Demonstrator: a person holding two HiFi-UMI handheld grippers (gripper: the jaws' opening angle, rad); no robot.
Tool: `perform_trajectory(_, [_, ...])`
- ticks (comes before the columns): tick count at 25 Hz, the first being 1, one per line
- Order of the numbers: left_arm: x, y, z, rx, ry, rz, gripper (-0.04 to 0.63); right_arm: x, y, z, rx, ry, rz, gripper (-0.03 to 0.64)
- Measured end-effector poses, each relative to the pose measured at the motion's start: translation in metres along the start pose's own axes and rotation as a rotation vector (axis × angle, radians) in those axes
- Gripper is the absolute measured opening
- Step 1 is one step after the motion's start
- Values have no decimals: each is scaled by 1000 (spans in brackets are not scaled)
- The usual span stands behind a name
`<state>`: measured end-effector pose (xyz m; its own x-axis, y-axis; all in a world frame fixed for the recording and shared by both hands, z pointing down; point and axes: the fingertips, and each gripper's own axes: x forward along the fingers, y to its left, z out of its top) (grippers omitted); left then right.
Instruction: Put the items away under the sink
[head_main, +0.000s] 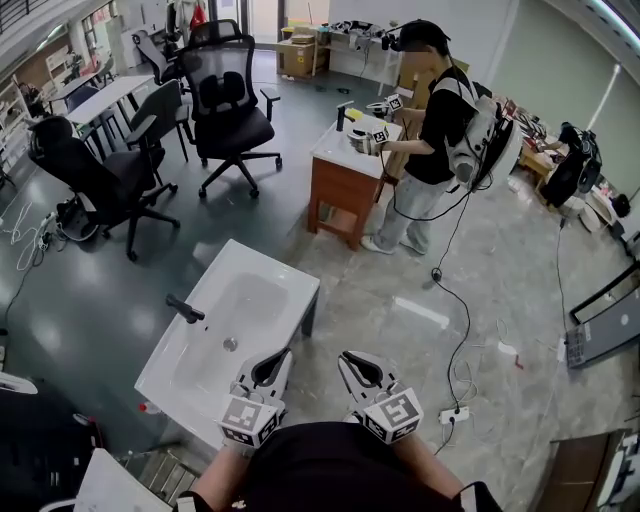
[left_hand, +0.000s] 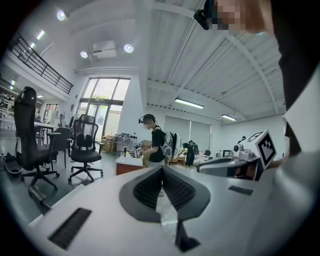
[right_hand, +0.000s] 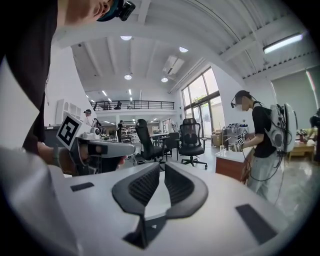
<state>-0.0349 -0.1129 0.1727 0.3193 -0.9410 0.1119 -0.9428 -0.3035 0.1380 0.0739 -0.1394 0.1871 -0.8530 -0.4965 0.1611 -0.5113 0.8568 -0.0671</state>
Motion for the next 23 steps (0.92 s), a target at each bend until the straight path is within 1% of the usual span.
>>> perform_trajectory(8, [1,8,-3,0,19,36,23,-1,-6,6,-4,-9,-28,52])
perform_trajectory(14, [1,-6,-8,-1,33,25,23,-9,-13,1,19,-10,-50,52])
perform_trajectory(17, [0,-9,-13,-10,44,29,23,-11,-16,3,23,-14,-58,52])
perform_trajectory(23, [0,-10,-24,-28,64,40,23,-13,-21,-10,44,-4,-59,52])
